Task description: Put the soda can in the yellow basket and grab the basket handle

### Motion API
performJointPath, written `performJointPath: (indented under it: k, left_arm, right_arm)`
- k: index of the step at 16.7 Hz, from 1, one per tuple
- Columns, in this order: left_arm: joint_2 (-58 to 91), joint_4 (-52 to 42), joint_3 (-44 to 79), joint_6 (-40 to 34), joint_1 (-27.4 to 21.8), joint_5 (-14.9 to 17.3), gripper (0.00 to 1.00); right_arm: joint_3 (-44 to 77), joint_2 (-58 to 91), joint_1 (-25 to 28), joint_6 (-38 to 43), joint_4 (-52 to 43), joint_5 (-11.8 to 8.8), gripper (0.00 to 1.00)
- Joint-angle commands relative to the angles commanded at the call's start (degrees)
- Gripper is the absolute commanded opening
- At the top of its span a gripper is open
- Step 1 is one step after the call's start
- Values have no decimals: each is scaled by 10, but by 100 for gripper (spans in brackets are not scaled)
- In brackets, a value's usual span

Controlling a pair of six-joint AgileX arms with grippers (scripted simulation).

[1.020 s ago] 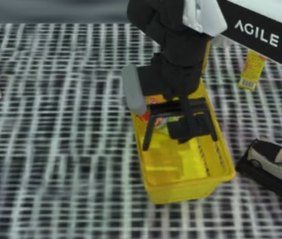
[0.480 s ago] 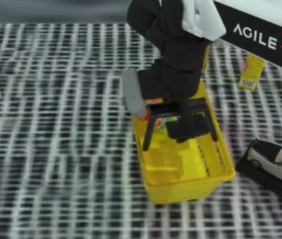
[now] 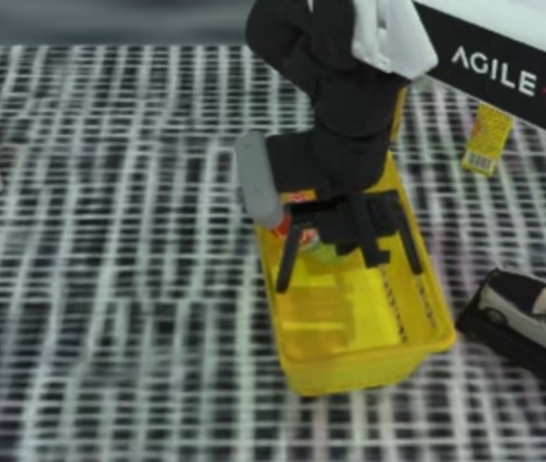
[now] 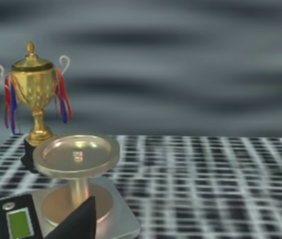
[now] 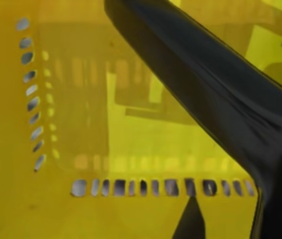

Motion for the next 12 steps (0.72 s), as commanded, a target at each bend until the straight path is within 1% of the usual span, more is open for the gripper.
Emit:
performJointPath:
  k: [1,2,12]
  left_arm:
    - [0,0,0,0,0,0,100]
    - [0,0,0,0,0,0,100]
    - [0,0,0,0,0,0,100]
  right_arm:
    - [0,0,0,0,0,0,2]
    - [0,0,0,0,0,0,0]
    - [0,0,0,0,0,0,0]
